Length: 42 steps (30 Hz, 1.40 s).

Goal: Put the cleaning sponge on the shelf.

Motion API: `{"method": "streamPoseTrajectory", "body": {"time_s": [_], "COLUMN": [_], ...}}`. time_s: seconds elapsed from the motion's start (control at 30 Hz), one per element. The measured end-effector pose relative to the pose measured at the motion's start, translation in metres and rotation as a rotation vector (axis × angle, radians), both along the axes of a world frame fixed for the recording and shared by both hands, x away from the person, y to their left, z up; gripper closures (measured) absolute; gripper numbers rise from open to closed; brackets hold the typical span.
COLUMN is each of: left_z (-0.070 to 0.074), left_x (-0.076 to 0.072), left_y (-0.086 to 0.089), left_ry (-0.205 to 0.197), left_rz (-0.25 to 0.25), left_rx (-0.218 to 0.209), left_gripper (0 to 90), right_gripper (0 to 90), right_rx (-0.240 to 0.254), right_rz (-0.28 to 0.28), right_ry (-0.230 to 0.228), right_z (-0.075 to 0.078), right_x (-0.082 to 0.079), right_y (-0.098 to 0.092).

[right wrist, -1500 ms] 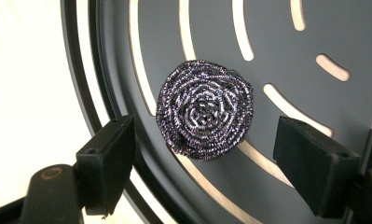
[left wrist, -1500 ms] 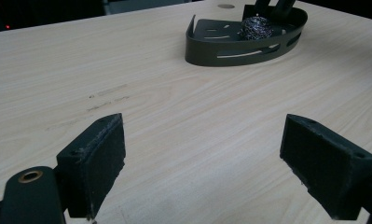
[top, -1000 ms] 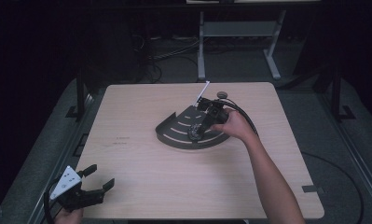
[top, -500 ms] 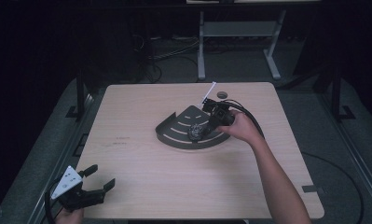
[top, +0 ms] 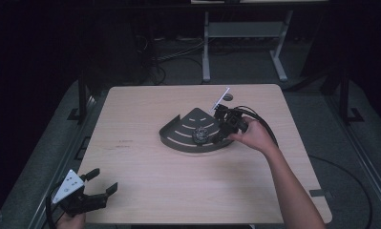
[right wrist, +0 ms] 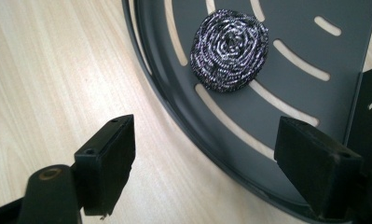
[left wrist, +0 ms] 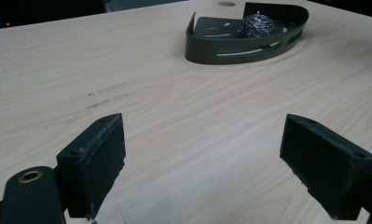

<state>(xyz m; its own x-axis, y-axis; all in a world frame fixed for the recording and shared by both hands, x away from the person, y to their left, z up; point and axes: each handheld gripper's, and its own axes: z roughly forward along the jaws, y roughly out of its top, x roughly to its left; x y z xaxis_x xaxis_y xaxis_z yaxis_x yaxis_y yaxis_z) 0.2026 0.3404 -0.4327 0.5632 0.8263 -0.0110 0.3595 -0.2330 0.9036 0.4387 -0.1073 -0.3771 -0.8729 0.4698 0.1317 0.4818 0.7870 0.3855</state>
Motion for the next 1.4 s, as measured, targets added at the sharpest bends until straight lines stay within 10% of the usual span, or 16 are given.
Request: {"method": "streamPoseTrajectory", "body": {"time_s": [1.4], "left_z": [0.000], "left_x": [0.000], "left_y": [-0.003], "left_ry": [0.000], "left_rz": [-0.003], "left_rx": [0.012], "left_gripper": [13.3], "right_gripper": [19.0], "right_rx": [-0.009], "right_rz": [-0.031], "right_ry": [0.022], "right_z": [-0.019], "right_x": [-0.040], "right_y": [-0.045]}}
